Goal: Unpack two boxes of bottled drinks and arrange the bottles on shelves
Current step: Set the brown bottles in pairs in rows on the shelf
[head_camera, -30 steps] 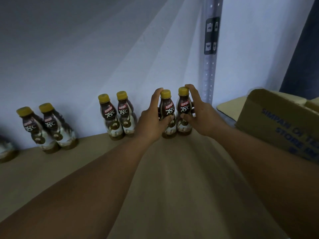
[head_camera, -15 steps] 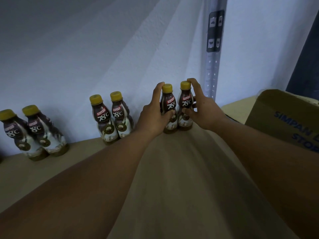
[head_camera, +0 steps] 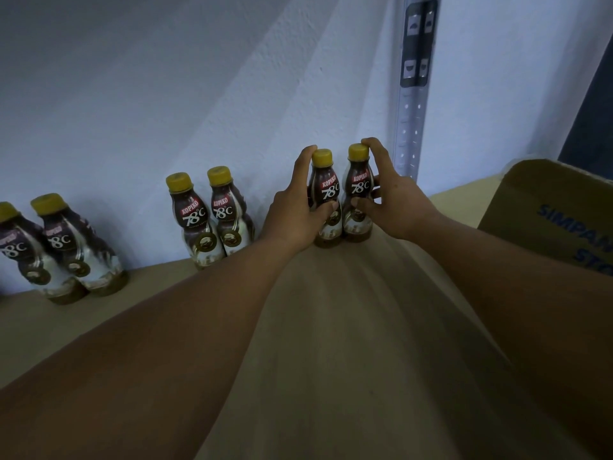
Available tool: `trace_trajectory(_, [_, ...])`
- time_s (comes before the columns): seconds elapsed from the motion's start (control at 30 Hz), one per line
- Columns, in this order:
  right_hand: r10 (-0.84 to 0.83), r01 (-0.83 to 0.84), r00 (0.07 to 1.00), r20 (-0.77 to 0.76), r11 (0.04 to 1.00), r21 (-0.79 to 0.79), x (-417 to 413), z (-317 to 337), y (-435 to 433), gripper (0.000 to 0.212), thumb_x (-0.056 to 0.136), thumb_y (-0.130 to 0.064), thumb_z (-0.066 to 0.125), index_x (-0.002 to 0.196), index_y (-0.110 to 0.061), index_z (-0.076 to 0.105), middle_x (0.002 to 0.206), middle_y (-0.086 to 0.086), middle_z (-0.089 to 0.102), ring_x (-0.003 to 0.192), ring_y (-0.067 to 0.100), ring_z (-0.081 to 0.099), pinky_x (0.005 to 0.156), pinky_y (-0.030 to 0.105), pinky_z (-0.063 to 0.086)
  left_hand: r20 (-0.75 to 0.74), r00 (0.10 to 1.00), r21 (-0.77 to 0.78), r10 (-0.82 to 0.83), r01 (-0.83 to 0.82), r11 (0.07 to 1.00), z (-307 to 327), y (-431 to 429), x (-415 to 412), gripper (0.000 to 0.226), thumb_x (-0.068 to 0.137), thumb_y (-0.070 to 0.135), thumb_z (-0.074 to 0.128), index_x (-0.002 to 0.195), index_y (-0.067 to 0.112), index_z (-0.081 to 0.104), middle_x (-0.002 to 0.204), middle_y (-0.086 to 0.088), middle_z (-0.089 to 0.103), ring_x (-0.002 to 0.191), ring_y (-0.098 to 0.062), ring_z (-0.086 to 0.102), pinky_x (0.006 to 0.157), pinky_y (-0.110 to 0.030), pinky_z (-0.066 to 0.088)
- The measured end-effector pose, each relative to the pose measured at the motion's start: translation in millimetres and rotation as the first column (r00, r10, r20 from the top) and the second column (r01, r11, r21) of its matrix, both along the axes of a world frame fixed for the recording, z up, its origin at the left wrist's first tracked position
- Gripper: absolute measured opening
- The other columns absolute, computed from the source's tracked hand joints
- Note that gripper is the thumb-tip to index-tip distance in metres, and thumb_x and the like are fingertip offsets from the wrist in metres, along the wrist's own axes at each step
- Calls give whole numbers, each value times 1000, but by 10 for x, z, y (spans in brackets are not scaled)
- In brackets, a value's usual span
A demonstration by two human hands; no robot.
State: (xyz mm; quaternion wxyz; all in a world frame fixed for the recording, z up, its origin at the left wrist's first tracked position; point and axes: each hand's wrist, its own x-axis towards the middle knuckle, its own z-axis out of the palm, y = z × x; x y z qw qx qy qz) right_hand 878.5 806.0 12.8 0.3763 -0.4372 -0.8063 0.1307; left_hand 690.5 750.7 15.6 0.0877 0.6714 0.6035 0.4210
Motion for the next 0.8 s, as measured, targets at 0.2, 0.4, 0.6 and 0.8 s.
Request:
trace_trajectory(0.2, [4,-4,1000,18,1000,0,7,6,-30,96,97,-21,69,159,-42,-1,121,13,69,95,29,71,87,48,60,-15,1000,-12,-2,2,1000,2,-15,-10,95,94,27,72,154,55,4,106,-7,70,91,-22,70,84,-50,59])
trace_trajectory(0.4, [8,-8,1000,22,1000,2,8,-6,-62,95,98,-20,67,160,-39,-3,130,13,66,103,30,70,91,49,58,-5,1000,-11,-4,4,1000,14,-59,6,94,96,26,71,157,51,4,111,-5,70,93,-19,68,87,-48,59])
trace_trajectory(0.6, [10,-10,1000,29,1000,9,3,-13,-61,98,98,-16,67,161,-37,-5,130,13,65,104,31,70,92,50,58,14,1000,15,-3,3,1000,7,-81,31,94,96,24,71,159,47,6,124,-7,68,104,-19,66,92,-43,57])
trace_trajectory(0.8, [1,-1,1000,25,1000,-3,1,-28,-46,97,98,-18,67,161,-38,-5,132,15,64,107,32,69,93,47,57,4,1000,21,5,-5,1000,-20,-70,38,94,97,24,71,160,46,4,128,-8,67,109,-21,66,93,-42,57])
